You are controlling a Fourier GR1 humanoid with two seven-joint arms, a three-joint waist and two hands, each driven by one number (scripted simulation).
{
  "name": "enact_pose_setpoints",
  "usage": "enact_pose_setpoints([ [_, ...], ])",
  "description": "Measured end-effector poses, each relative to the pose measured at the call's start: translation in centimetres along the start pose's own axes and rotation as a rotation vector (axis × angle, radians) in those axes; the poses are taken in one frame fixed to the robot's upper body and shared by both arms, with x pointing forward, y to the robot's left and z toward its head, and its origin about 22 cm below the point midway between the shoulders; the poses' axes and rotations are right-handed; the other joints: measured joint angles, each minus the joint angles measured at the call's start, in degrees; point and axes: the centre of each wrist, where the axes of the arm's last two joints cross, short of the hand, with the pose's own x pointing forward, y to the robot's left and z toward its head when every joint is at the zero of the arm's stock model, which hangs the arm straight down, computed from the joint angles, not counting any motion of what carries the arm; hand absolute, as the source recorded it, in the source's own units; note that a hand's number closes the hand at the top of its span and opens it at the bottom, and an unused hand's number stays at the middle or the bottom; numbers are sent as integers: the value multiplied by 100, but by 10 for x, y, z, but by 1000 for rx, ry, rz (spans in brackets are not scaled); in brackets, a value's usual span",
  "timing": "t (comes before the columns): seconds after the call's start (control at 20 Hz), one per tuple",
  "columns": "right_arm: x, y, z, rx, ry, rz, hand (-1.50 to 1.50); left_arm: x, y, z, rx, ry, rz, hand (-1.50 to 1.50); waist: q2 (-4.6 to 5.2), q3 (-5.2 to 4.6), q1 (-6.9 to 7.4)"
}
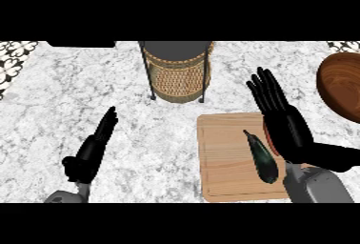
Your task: Pick the eggplant from the cutting board and place it in the tiered basket
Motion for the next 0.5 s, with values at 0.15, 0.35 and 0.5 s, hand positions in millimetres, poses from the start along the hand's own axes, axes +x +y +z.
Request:
enact_pose_setpoints([
  [0.15,-5,-19,12,-31,17,34,150,10,5,-5,10,29,13,0,-16,-11,-79],
  [0.35,-10,-74,49,-175,78,188,-150,23,10,-13,5,76,57,0,-11,-24,-273],
  [0.5,-24,-102,80,-477,145,277,-150,27,9,-16,4,107,90,0,-5,-17,-377],
])
